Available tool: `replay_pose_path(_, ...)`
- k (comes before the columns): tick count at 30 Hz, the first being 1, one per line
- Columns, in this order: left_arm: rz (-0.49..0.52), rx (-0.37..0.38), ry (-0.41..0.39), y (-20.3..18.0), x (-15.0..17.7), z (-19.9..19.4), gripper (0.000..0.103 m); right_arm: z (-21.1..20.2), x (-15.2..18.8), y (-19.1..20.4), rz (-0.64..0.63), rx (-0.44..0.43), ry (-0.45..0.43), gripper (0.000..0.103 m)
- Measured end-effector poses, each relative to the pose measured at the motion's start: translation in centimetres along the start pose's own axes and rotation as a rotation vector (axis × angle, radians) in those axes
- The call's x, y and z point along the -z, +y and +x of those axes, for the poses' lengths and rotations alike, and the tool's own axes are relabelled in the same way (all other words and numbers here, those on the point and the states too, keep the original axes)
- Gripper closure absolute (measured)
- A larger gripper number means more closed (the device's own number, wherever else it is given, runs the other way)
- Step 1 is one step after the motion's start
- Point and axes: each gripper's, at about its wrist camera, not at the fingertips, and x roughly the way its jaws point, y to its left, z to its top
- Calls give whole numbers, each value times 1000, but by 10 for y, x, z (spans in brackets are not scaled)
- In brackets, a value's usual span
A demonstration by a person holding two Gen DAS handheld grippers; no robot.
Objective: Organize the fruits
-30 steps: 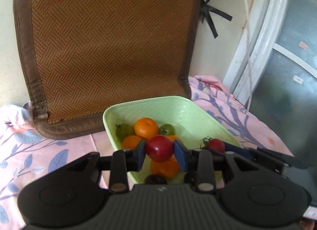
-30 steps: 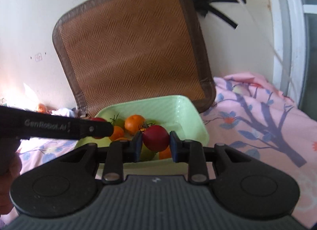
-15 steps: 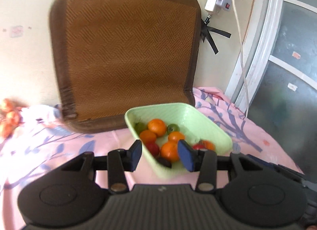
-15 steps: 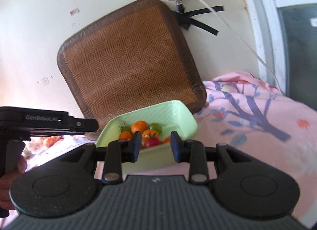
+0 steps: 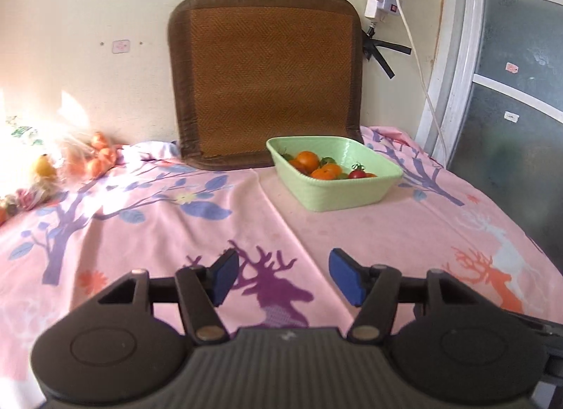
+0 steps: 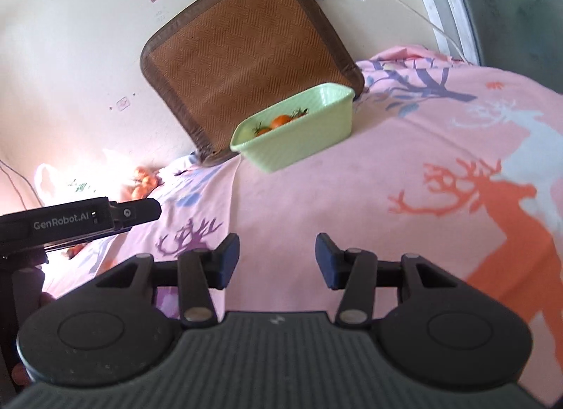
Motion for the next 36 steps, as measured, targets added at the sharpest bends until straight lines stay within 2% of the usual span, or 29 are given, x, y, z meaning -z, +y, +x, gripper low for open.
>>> replay_pose_path(4, 7, -17, -10, 1, 12, -12, 43, -10, 8, 8, 0, -16, 4, 52)
replay_pose_path(6, 10, -27, -18, 1, 18, -17, 37, -14, 10, 12, -3, -26, 3, 52)
replay_pose_path(8, 10, -37, -32, 1, 23, -22, 19, -19, 12, 15, -10, -30, 2, 52)
replay_pose_path(13, 22, -45, -46, 0, 34, -31, 16, -26, 17, 18, -11, -36, 1, 52)
replay_pose_path(19, 24, -63, -45, 1, 41, -35, 0, -28, 20, 19, -1, -42, 8, 52)
replay_pose_path(36, 23, -111, -35, 2, 43, -31, 0, -27, 22, 17, 14, -42, 12, 51)
